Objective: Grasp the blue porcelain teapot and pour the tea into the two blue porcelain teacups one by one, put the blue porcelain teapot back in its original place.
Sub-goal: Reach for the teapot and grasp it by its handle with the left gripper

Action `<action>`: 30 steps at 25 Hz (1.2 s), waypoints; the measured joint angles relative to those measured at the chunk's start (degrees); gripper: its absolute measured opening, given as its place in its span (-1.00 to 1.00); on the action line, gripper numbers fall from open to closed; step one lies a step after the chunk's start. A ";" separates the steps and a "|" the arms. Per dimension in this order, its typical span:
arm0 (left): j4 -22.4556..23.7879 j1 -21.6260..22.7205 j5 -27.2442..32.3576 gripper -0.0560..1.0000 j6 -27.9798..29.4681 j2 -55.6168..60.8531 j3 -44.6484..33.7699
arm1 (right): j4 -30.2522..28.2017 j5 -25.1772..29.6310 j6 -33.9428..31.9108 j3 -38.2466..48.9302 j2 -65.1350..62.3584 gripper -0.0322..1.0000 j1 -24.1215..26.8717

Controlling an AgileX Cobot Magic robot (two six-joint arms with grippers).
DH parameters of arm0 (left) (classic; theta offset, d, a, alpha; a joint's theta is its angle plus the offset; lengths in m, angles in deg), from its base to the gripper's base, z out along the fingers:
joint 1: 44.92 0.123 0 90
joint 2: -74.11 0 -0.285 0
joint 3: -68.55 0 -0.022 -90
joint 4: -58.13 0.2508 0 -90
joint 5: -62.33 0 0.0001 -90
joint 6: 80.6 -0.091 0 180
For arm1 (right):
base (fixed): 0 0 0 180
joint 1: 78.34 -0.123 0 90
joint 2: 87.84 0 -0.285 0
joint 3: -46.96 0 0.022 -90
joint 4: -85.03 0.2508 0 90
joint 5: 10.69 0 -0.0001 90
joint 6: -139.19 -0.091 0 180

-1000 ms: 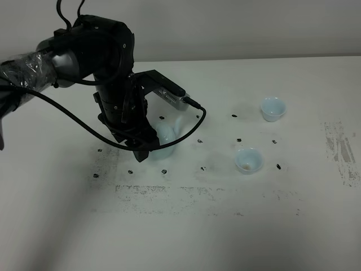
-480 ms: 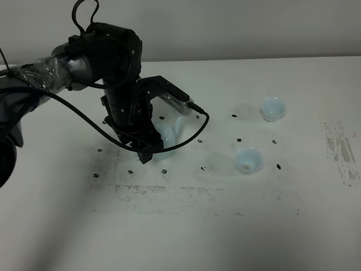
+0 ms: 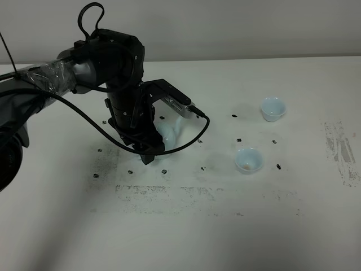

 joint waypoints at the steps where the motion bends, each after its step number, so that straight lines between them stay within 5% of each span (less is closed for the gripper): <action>1: 0.00 0.00 -0.42 -0.78 -0.26 0.00 0.00 | 0.00 0.00 0.00 0.00 0.00 0.18 0.00; 30: 0.20 0.00 -1.77 -0.78 -1.10 -0.96 0.01 | 0.00 0.00 0.00 0.00 0.00 0.18 0.00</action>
